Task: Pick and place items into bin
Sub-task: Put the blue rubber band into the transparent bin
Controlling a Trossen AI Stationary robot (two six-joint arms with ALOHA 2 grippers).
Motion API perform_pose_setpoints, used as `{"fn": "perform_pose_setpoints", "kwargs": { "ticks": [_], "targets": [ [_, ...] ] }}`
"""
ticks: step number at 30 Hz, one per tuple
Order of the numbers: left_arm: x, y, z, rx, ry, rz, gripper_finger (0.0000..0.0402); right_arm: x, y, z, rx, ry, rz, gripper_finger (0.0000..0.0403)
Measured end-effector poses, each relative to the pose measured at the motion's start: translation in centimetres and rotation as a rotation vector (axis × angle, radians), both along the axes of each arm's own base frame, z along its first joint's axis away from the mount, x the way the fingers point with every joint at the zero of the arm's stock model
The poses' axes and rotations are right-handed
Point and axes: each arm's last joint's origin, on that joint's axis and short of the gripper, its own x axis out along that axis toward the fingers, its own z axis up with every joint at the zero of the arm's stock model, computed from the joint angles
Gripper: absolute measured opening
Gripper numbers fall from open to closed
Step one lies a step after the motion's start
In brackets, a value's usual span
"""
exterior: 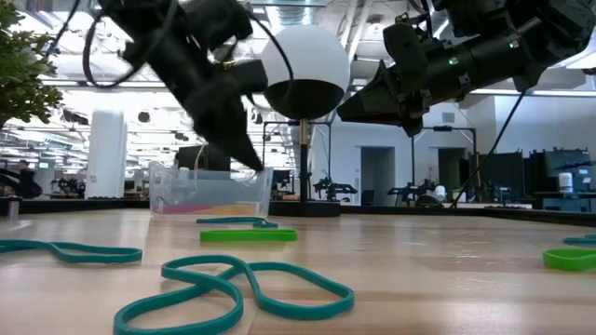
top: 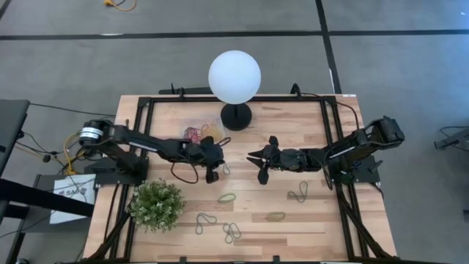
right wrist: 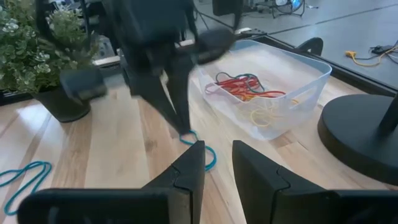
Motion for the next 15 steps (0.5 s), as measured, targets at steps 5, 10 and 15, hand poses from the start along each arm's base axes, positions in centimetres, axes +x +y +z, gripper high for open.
{"fn": "perform_pose_setpoints", "kwargs": {
  "ticks": [5, 10, 15],
  "targets": [
    [0.8, -0.1, -2.9, -0.037, 0.078, -0.003, 0.0059, 0.0, 0.0, 0.0, 0.0, 0.0, 0.0, 0.0077],
    [1.1, -0.6, -3.2, -0.022, 0.063, -0.005, 0.0094, 0.0, 0.0, 0.0, 0.0, 0.0, -0.001, 0.0077],
    [1.1, -0.4, -3.3, -0.01, 0.059, 0.036, 0.0107, 0.0, 0.0, 0.0, 0.0, 0.0, 0.0, 0.0077]
  ]
}}
